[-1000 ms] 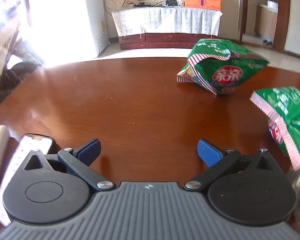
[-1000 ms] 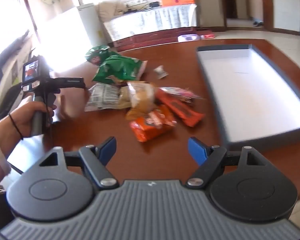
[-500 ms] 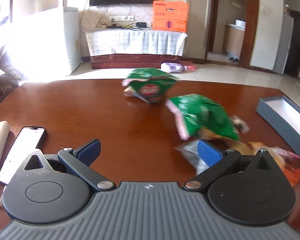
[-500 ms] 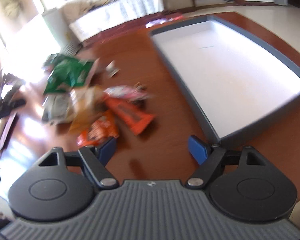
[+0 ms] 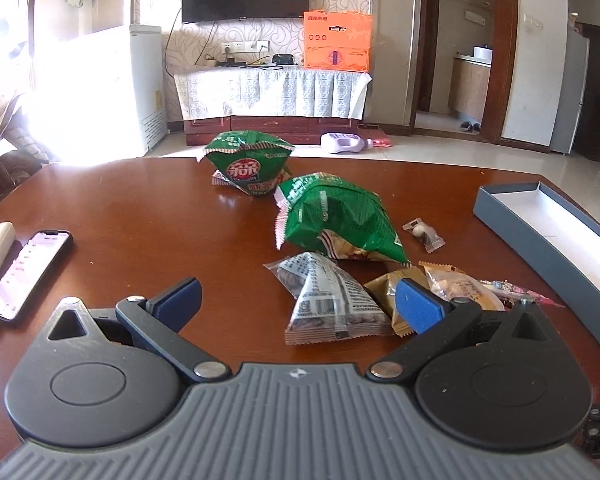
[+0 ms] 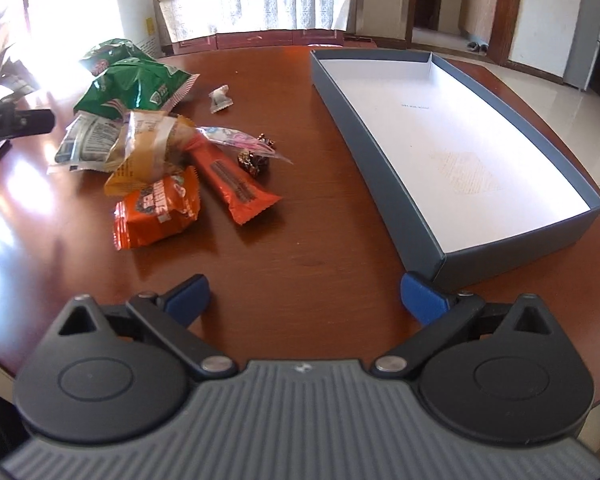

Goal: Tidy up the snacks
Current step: 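Move both tools toward the snack pile beside the white box, then grasp the clear nut packet with the left tool while the right grasps an orange packet, then release the nut packet into the box with the left tool while the right drops its packet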

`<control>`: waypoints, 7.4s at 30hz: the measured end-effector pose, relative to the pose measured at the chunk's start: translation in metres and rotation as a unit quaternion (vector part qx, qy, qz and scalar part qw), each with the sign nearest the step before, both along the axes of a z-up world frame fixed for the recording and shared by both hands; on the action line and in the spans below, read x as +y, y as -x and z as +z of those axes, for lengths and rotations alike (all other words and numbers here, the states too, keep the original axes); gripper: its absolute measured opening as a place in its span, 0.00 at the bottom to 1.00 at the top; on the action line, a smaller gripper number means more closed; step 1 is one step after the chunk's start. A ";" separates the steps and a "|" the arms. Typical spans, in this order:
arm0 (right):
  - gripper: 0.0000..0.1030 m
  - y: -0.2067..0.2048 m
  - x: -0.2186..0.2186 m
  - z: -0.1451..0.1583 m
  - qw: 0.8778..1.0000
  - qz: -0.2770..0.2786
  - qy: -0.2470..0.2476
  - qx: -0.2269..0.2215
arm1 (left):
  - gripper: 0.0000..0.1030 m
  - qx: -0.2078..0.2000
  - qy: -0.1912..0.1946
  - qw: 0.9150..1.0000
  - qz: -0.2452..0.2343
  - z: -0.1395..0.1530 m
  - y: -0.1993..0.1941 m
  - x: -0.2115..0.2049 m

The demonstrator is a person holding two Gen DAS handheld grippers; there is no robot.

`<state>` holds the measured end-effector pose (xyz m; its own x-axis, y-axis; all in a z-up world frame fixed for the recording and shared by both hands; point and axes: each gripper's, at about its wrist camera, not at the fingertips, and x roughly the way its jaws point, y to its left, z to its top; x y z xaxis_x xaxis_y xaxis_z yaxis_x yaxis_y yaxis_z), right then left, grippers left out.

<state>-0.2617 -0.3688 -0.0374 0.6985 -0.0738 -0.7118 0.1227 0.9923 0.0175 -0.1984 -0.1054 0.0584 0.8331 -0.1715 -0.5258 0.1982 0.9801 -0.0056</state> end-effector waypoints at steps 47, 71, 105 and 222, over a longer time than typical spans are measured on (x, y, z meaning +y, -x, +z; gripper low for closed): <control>0.88 0.005 0.061 0.023 0.991 0.114 0.031 -0.059 | 1.00 0.025 0.010 0.999 -0.037 -0.032 -0.043 -0.015; 0.88 -0.030 0.069 0.020 0.988 0.137 0.030 -0.069 | 1.00 0.034 -0.008 0.998 -0.059 -0.043 -0.064 -0.037; 0.58 -0.049 0.078 0.007 0.984 0.171 0.029 -0.041 | 0.73 0.075 0.024 0.992 -0.095 -0.053 -0.078 -0.040; 0.73 -0.034 -0.098 0.019 0.994 -0.083 0.014 -0.074 | 0.89 -0.008 0.016 0.962 -0.271 -0.032 -0.072 -0.304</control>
